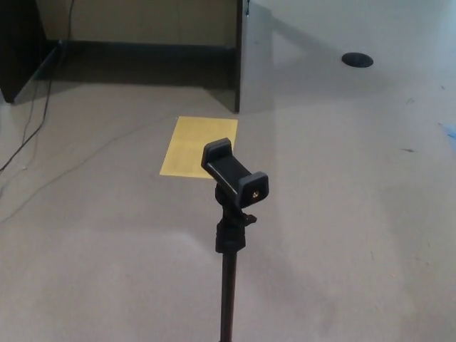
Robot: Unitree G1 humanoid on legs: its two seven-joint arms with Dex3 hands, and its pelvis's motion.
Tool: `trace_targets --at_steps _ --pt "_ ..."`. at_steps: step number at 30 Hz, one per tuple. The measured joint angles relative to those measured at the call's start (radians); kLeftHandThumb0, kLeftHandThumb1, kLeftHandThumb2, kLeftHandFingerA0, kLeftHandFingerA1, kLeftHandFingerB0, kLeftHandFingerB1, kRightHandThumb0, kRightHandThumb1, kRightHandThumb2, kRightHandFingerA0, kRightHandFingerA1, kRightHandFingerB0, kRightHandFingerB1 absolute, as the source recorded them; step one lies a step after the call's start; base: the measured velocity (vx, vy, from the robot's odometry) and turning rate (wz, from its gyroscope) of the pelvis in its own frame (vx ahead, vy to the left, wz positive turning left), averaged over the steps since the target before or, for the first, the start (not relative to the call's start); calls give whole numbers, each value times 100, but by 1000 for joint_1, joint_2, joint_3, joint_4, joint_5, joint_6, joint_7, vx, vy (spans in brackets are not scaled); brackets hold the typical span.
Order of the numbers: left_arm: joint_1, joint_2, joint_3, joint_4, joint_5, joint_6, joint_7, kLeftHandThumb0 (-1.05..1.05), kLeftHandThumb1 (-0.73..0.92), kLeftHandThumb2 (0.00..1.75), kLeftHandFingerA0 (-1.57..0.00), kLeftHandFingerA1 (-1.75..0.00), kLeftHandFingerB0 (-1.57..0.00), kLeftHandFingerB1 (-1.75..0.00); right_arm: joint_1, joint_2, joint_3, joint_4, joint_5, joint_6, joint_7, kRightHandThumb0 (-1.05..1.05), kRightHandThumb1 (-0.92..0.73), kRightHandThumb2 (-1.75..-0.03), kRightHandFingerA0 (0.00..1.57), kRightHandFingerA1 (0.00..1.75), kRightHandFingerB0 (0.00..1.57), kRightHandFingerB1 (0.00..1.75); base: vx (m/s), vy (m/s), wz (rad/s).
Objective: There is a tripod standing in front of the robot and the robot extends its left arm to grab it. It lifts the tripod and passes it to a person.
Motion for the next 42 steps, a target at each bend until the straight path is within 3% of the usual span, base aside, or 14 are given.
trace_targets --at_steps 5,6,11,12,14,19,20,22,23,27,28,29,33,42 --pt "9 -13 26 -69 -19 -54 -12 -50 42 67 -31 -42 -22 -37 1 -5 11 14 -9 -18 0 -40 -71 -62 58 39 32 31 0 0 0" --pt "10 -22 37 -116 -32 -60 -29 -53 42 67 -25 -41 -16 -35 0 -5 13 15 -11 -21 0 -48 -57 -82 50 51 25 42 0 0 0" --pt "-1 -44 41 -334 -71 -61 -105 -58 41 66 -18 -39 -11 -33 0 -5 13 16 -15 -32 0 -40 -72 -64 56 38 29 31 0 0 0" --pt "-7 -47 40 -373 -78 -58 -117 -31 23 83 -1 -48 0 -47 0 -5 13 16 -16 -32 0 -38 -70 -61 57 40 29 31 0 0 0" --pt "-29 -53 31 -467 -93 -39 -146 -32 21 82 -1 -48 0 -47 0 -5 12 15 -16 -33 0 -46 -56 -82 51 52 23 42 0 0 0" --pt "-92 -81 -2 -645 -120 35 -203 -31 23 83 -2 -49 0 -48 -3 -5 7 14 -17 -36 0 -39 -71 -61 60 41 30 31 0 0 0" --pt "-101 -89 -8 -663 -125 46 -209 -31 23 83 -2 -49 0 -48 -4 -5 7 13 -17 -37 0 -47 -56 -81 52 52 24 42 0 0 0" --pt "-125 -110 -22 -708 -136 78 -227 -57 44 55 -14 -35 -7 -22 -8 -5 7 12 -18 -39 1 -40 -69 -61 58 38 31 31 0 0 0" --pt "-140 -124 -34 -726 -139 94 -233 -60 38 74 -9 -44 -3 -23 -9 -5 7 11 -18 -39 1 -41 -69 -61 58 38 32 31 0 0 0" --pt "-179 -174 -81 -773 -141 145 -257 -58 39 67 -13 -41 -6 -24 -20 -5 6 11 -18 -44 1 -40 -70 -62 56 38 32 31 0 0 0" --pt "-182 -181 -88 -781 -141 154 -261 -28 26 83 -2 -49 0 -48 -20 -5 5 11 -18 -46 1 -40 -70 -62 56 38 33 31 0 0 0" --pt "-184 -189 -96 -790 -141 165 -265 -53 38 64 -12 -39 -6 -24 -20 -5 4 11 -18 -47 1 -41 -70 -61 56 38 32 31 0 0 0" --pt "-186 -220 -123 -814 -141 202 -278 -46 43 54 -15 -34 -8 -23 -21 -5 4 6 -19 -49 2 -39 -71 -62 55 38 33 31 0 0 0" --pt "-196 -261 -157 -822 -137 252 -283 -49 34 67 -5 -39 -6 -19 -22 -5 5 -1 -19 -51 9 -40 -71 -62 54 37 33 31 0 0 0"
